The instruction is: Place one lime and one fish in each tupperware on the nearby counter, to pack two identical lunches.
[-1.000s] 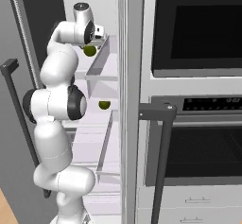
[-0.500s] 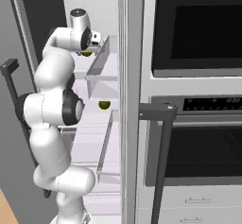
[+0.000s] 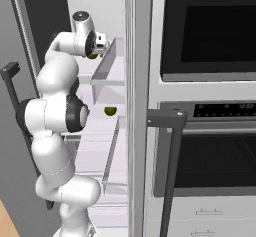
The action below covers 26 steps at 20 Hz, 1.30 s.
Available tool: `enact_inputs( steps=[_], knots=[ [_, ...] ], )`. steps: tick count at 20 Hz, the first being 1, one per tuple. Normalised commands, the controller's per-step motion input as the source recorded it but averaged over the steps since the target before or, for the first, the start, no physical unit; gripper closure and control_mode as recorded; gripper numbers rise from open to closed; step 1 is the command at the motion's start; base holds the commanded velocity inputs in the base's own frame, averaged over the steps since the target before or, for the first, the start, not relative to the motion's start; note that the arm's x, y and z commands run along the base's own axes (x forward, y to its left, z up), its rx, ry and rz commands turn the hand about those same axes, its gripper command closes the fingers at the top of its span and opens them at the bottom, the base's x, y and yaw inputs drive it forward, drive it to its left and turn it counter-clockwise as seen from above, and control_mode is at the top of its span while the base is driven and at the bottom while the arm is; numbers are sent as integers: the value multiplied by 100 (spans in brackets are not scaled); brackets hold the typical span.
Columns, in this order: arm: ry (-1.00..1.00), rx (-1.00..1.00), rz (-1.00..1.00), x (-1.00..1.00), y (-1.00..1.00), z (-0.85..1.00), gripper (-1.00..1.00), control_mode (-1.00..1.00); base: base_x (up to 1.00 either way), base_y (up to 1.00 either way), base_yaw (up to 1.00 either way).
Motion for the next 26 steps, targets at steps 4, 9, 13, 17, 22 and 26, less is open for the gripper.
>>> enact_inputs(
  steps=[4,9,13,17,22,26],
  knots=[
    [0,-1,3,25,21,2,-100,-100,0,0,0],
    [0,0,4,30,12,0,-100,-100,0,0,0],
    [-1,0,3,32,0,0,-100,-100,0,0,0],
    [-1,0,0,0,0,-3,100,-100,0,0,0],
    [6,0,0,-1,0,-28,100,-100,0,0,0],
    [4,0,0,-32,-1,-30,100,-100,0,0,0]
  ],
)
